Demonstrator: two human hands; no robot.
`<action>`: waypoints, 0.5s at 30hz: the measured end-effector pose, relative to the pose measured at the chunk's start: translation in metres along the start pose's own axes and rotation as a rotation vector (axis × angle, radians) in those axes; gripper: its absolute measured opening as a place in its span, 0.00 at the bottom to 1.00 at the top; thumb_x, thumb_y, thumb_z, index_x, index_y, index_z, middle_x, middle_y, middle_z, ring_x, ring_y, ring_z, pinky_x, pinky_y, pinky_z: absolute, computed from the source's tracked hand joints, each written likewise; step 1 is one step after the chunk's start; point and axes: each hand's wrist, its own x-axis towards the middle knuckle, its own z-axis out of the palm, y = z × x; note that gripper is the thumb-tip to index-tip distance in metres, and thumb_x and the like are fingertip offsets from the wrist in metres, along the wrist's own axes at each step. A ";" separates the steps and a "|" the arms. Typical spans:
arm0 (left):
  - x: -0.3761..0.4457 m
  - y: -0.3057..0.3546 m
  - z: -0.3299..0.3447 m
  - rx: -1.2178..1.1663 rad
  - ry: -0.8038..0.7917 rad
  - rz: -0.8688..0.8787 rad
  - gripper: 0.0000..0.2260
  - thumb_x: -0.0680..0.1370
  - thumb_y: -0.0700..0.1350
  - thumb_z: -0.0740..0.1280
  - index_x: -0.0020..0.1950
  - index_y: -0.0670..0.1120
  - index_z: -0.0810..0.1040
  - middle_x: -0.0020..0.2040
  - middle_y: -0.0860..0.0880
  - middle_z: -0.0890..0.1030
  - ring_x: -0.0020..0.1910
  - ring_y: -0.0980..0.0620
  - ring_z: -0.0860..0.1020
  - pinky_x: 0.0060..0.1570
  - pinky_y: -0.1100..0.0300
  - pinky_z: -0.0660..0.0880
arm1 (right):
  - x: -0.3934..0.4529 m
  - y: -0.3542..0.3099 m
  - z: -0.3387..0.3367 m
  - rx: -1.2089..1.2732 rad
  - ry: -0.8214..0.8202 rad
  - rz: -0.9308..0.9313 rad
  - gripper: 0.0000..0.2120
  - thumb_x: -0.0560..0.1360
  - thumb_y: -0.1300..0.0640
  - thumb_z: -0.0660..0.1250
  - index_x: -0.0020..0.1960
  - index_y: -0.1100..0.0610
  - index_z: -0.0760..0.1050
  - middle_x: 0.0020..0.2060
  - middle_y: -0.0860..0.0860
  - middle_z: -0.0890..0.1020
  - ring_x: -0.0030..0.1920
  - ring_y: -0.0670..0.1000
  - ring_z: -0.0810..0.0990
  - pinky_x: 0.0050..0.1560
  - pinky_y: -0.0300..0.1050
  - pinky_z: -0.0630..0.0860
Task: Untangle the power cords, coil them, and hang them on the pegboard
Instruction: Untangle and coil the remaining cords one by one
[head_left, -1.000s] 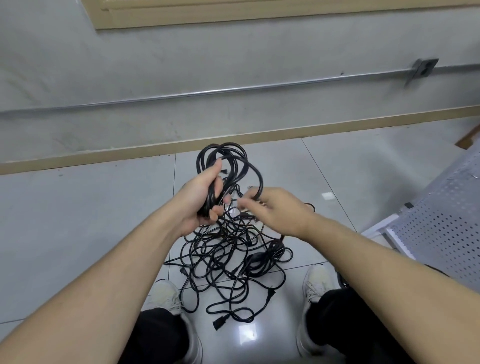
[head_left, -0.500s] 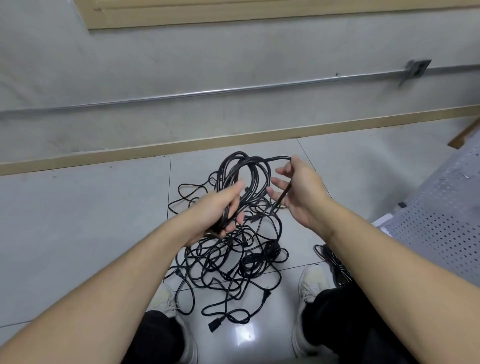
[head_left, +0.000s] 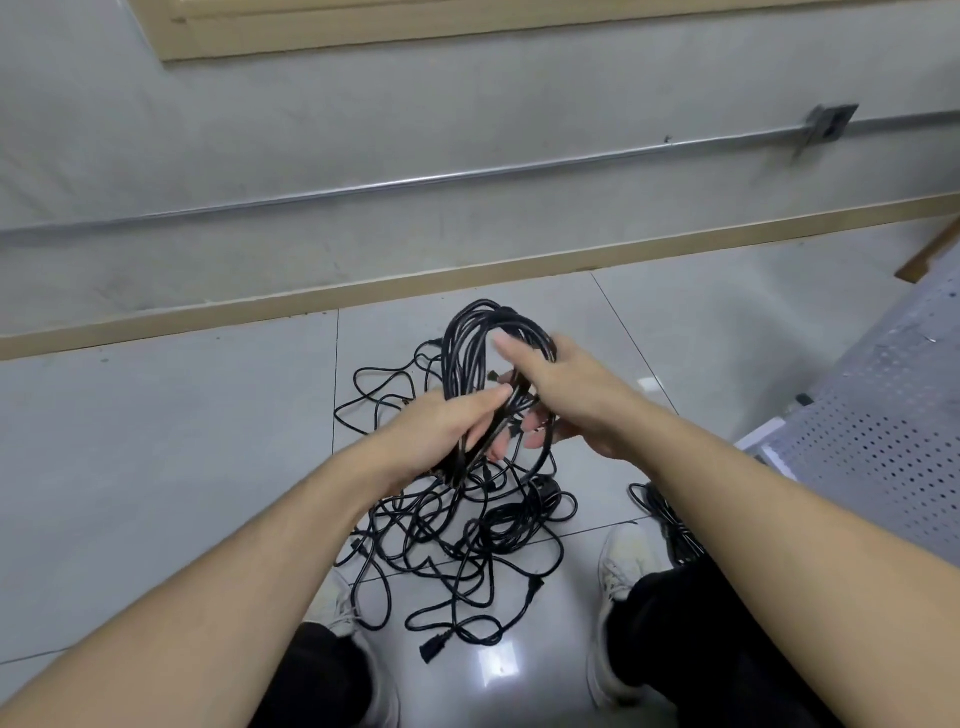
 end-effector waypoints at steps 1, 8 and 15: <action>0.000 0.001 0.002 0.000 -0.010 0.005 0.29 0.85 0.58 0.58 0.25 0.54 0.76 0.36 0.44 0.81 0.31 0.55 0.74 0.36 0.63 0.70 | -0.001 0.000 0.001 0.002 -0.016 -0.017 0.25 0.76 0.34 0.67 0.59 0.54 0.73 0.52 0.55 0.84 0.29 0.48 0.79 0.33 0.46 0.80; -0.001 0.003 0.002 -0.003 0.035 0.020 0.29 0.85 0.56 0.60 0.24 0.52 0.75 0.34 0.41 0.80 0.34 0.54 0.75 0.39 0.64 0.71 | 0.003 -0.003 -0.005 0.010 -0.035 -0.004 0.21 0.82 0.41 0.62 0.49 0.57 0.83 0.45 0.54 0.88 0.44 0.55 0.84 0.54 0.54 0.80; 0.007 -0.002 0.012 -0.292 -0.013 0.001 0.21 0.83 0.55 0.62 0.34 0.44 0.77 0.47 0.40 0.83 0.48 0.52 0.83 0.52 0.60 0.78 | 0.009 -0.007 0.003 0.129 0.036 -0.011 0.22 0.83 0.44 0.58 0.34 0.53 0.70 0.48 0.48 0.88 0.48 0.53 0.85 0.41 0.47 0.72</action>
